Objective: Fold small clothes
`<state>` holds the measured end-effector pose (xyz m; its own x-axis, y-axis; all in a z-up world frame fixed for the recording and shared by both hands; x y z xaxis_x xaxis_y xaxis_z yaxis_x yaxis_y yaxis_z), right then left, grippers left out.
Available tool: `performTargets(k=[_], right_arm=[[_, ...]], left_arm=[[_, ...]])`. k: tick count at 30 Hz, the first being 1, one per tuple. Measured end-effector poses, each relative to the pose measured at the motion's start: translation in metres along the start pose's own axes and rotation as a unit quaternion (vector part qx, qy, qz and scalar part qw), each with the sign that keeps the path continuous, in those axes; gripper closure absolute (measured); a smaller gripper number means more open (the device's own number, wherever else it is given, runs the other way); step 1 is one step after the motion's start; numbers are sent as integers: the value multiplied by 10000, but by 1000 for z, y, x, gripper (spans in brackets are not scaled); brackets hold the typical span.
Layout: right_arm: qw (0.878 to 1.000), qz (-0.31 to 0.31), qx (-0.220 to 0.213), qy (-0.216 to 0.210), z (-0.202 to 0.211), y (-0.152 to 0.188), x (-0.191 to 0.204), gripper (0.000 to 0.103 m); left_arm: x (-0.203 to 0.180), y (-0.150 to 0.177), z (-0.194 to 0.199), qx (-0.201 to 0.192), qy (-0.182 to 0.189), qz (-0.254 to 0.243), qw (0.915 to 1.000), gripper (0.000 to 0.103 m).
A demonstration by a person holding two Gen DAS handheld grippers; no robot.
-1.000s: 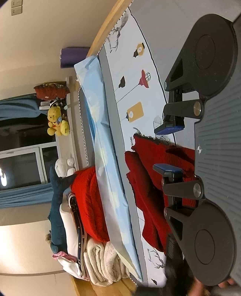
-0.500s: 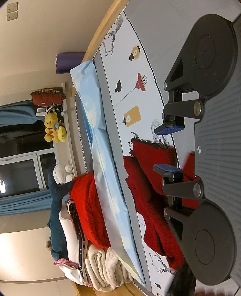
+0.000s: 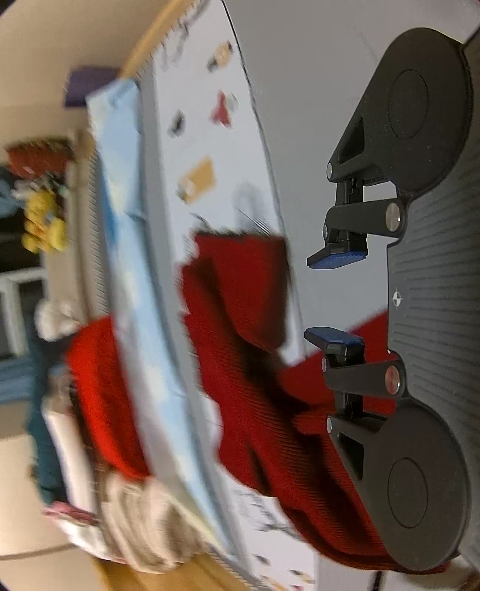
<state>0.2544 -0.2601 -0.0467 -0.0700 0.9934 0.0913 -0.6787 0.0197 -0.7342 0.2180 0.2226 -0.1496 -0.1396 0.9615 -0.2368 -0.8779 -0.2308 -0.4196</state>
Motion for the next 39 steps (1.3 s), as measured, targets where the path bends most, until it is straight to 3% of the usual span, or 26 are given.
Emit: performTargets(k=[4,9,12,14,15,18,21,23,26,28,29,31,33,34,36,38,39], right_arm=[[9978,342,565,0,-45,12,26,67],[9905,628,1219,20,-97,35,53,67],[9859,789,1475,5,-115,49,60,67],[9854,944,1420,15,-117,50,64,79],[9858,953,1382,-56,-116,48,66,88],[9902,709,1183,-227,-101,34,53,93],[9979,208,578,-212,-60,4,16,99],[9994,-101,312,-139,-30,-9,-12,100],[9995,-68,56,293,15,-9,-55,100],[9972,65,257,697,31,5,-84,100],[9934,204,560,981,33,21,-100,100],[9851,498,1204,1120,29,53,-113,99],[9773,793,1708,968,22,79,-110,102],[9727,1005,1803,1057,18,86,-107,100],[9725,1178,1886,697,14,93,-96,99],[9830,684,1671,336,14,79,-92,89],[9879,416,1466,290,17,67,-95,80]], left_arm=[[-7,3,-19,303,-105,-145,9994,51],[-10,-2,-30,307,-272,-309,9987,53],[-11,-1,-33,254,-316,-307,9987,66],[-11,-4,-35,183,-317,-229,9991,80],[-13,-9,-42,139,-311,-175,9993,88],[-20,-15,-43,55,-318,-92,9994,91],[-39,-17,-43,-34,-49,-164,9998,92],[-56,-15,-42,-27,191,-335,9993,92],[-82,-5,-43,111,550,-672,9962,92],[-96,5,-44,296,714,-897,9930,92],[-98,10,-46,417,641,-997,9921,92],[-93,20,-51,651,274,-1141,9910,93],[-81,27,-55,848,-337,-1387,9861,93],[-76,29,-56,901,-515,-1424,9844,93],[-67,28,-54,912,-670,-1286,9852,93],[-67,27,-51,884,-593,-1191,9872,92],[-68,27,-50,894,-542,-1163,9877,91]])
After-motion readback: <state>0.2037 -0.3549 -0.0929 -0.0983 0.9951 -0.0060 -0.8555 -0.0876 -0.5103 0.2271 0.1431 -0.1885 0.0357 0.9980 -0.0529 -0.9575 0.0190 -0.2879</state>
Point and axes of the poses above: each gripper's, at about its wrist camera, not at the fingertips, and z roughly against the way its jaws point, x to its left, y to its underside, the point moved 8 cm from there along -z, roughly the way its jaws point, and after that the axes turned 6 degrees about y, right-handed, at the moved point
